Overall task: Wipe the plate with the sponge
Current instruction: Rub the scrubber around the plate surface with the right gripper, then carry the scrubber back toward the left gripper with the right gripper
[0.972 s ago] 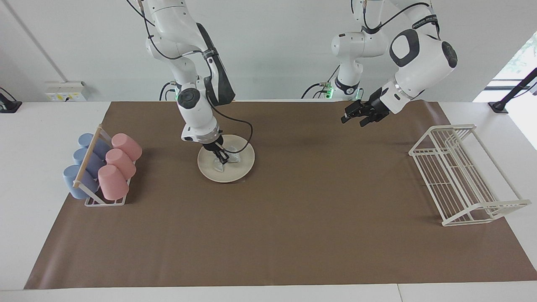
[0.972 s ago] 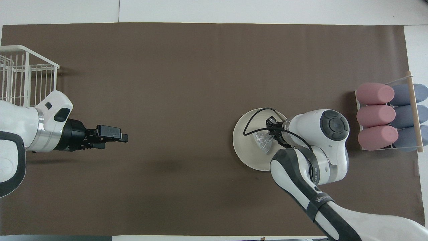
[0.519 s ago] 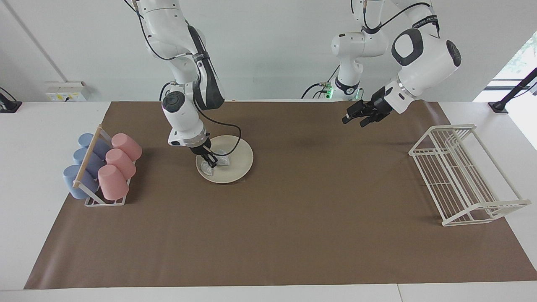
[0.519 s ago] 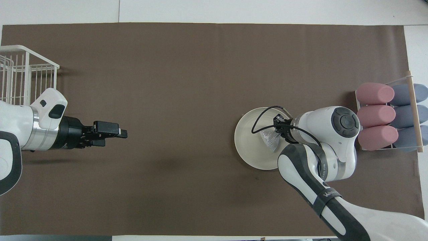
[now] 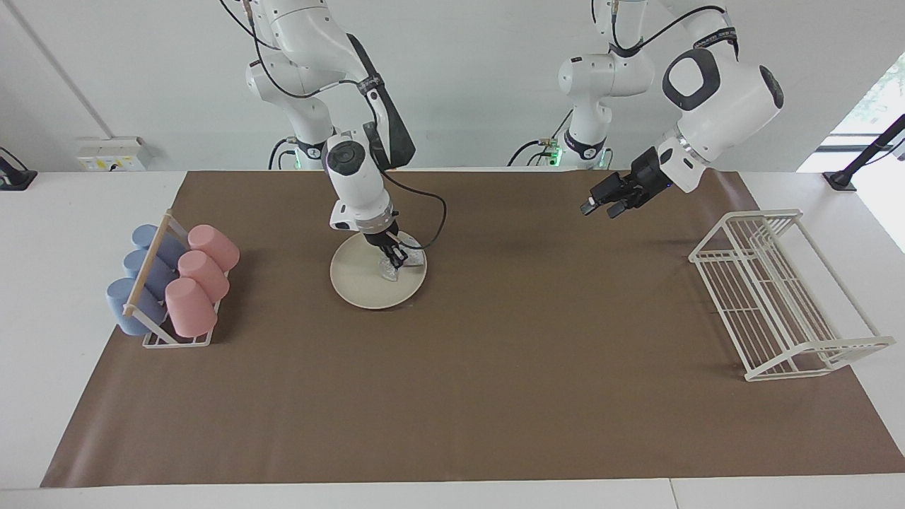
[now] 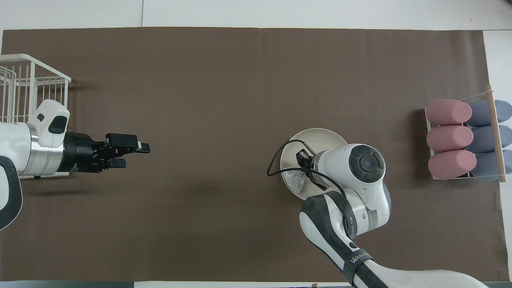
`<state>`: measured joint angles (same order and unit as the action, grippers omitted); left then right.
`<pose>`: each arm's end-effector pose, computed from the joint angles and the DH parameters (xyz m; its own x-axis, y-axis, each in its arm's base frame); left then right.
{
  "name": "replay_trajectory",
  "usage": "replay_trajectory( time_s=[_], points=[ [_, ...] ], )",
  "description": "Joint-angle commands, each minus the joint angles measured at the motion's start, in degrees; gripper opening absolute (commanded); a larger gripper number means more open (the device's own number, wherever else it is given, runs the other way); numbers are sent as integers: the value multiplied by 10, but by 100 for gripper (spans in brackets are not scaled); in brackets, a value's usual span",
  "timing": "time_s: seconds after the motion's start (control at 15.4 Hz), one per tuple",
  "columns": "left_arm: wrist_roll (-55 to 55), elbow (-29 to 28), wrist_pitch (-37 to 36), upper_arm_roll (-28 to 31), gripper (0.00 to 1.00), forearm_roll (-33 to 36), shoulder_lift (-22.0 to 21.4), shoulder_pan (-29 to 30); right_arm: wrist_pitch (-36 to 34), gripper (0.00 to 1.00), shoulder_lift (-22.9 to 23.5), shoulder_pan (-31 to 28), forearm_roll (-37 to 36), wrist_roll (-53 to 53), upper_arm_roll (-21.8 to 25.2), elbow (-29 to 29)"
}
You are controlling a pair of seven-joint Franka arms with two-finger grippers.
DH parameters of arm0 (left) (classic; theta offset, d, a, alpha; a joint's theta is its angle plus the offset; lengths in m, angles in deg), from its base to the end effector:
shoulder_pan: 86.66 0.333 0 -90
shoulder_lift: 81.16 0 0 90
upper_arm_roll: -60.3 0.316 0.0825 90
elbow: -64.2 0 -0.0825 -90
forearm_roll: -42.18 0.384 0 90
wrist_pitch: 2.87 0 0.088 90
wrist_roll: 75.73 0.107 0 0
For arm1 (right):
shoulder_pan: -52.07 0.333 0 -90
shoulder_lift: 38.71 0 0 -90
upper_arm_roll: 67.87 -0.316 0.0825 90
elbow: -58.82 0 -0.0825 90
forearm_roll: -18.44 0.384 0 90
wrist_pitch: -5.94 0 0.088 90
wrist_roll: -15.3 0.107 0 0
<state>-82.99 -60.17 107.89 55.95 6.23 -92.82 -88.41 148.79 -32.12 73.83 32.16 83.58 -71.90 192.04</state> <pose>0.4853 -0.0941 0.4883 0.9643 0.2114 -0.1598 0.2641 -0.8168 0.5129 0.4710 0.2262 0.2952 0.5977 -0.7901 -0.1358 -0.8017 -0.5903 -0.0940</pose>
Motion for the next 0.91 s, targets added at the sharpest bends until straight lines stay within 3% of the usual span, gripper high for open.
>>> replay_trajectory(
  time_s=[0.0,0.13,0.32,0.45,0.84],
  points=[
    [-9,4,9,0,100,-7,3,4,11,0,8,-8,3,3,-3,4],
    [-9,4,9,0,100,-7,3,4,-41,0,-9,-8,3,40,-2,-45],
    [-9,3,13,0,100,-7,3,8,-189,0,-5,-4,3,124,-5,-175],
    [-9,3,13,0,100,-37,3,19,-232,0,-6,15,3,179,-4,-226],
    [30,-4,0,1,100,-205,-2,31,-309,0,-79,72,-4,390,-5,-258]
  ],
)
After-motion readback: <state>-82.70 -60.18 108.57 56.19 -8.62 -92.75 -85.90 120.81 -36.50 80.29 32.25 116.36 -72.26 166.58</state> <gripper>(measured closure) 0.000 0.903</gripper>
